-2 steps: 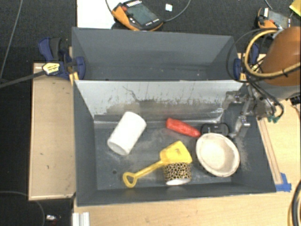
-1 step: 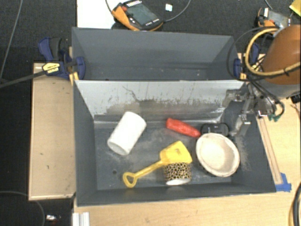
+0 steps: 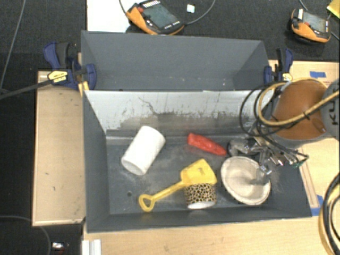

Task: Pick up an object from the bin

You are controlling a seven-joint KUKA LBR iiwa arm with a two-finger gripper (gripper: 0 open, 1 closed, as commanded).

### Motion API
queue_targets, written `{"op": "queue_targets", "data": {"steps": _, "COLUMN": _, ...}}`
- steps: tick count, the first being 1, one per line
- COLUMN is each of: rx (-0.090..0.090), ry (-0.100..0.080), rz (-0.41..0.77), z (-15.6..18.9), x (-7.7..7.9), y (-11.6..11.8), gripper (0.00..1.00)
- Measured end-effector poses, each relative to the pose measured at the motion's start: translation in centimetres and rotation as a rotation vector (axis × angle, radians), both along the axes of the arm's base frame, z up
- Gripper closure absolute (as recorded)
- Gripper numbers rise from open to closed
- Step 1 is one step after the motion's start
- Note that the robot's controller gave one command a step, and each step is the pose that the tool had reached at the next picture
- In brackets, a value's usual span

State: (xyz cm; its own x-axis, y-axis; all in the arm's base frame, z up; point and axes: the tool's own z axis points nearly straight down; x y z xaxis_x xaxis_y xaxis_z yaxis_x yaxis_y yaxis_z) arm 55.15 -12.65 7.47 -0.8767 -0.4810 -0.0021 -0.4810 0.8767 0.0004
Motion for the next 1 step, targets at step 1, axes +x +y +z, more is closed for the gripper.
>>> {"op": "queue_targets", "data": {"steps": 1, "rx": -0.002, "ry": -0.007, "rz": -0.017, "z": 7.21, "x": -2.72, "y": 2.68, "gripper": 0.00}}
